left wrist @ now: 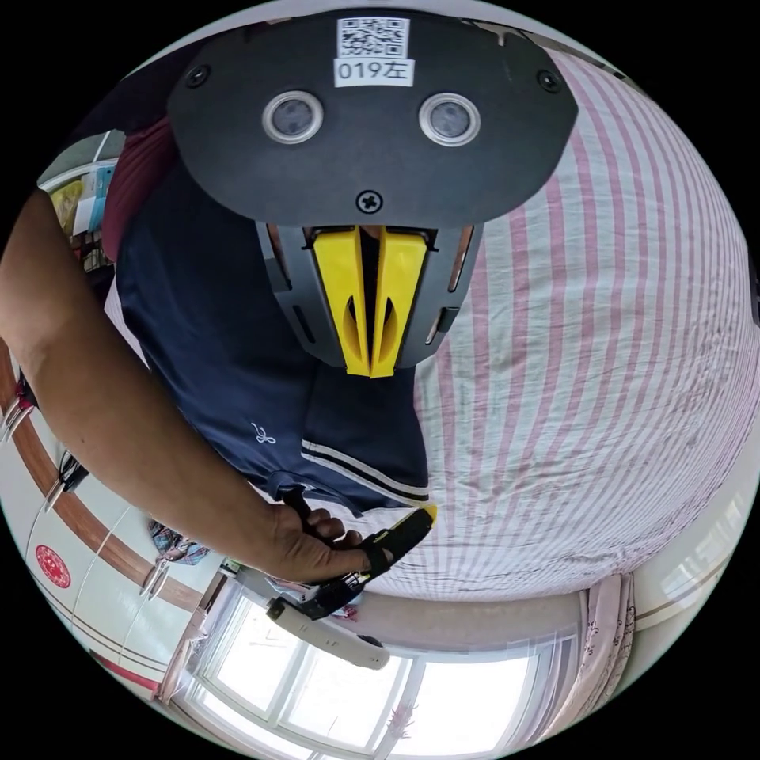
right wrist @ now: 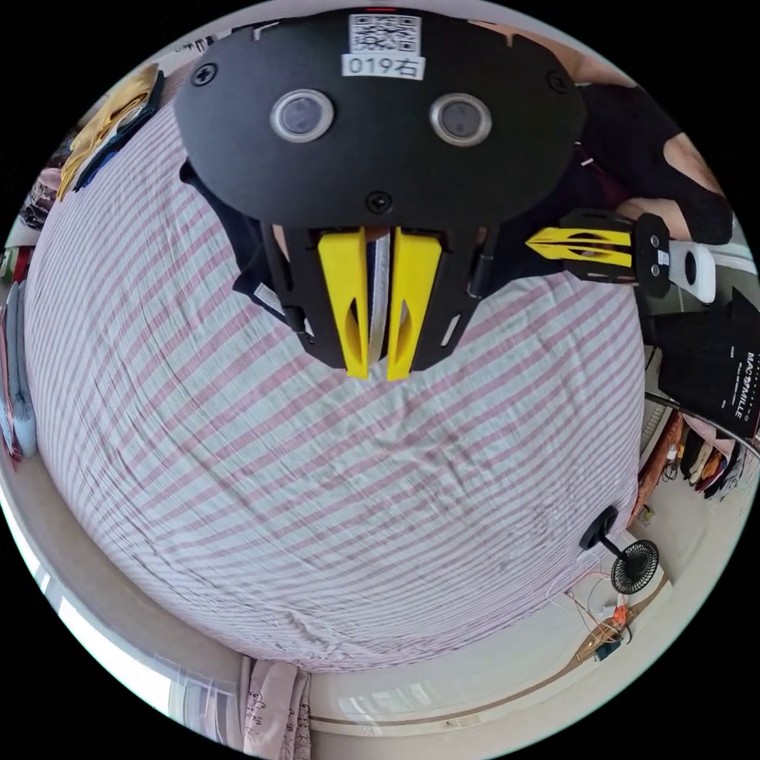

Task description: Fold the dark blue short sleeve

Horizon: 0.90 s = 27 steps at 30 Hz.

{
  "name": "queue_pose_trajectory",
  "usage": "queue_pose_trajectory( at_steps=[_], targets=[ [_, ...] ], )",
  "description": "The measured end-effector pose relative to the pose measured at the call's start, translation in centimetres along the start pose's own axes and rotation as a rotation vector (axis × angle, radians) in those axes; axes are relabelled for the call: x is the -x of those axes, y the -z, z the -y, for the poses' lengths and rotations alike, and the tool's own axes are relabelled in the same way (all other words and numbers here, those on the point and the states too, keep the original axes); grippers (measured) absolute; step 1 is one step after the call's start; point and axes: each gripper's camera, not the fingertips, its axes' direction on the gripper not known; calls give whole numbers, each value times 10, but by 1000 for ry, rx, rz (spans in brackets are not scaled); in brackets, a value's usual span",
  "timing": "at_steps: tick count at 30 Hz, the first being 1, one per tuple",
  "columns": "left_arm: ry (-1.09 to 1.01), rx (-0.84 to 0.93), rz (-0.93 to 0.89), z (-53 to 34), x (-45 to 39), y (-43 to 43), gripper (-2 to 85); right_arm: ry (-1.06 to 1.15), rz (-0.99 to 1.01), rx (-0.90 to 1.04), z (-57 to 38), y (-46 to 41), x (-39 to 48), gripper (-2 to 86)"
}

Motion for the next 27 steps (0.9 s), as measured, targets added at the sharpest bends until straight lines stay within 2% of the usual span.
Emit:
queue_pose_trajectory(
  at_steps=[3,9,17,22,27],
  targets=[
    [5,0,-8,1,4,-1,10,-12,-29,47,17,-1,-2,21],
    [13,15,-33,4,14,-6,10,-45,52,63,46,7,-21,-7],
    [18,64,-35,7,24,-17,9,-101,143,-55,70,30,-51,-4],
    [46,61,-76,8,35,-19,9,-101,152,21,93,37,-66,38],
    [46,61,-75,10,39,-20,8,-103,170,96,115,44,-77,43]
  ],
)
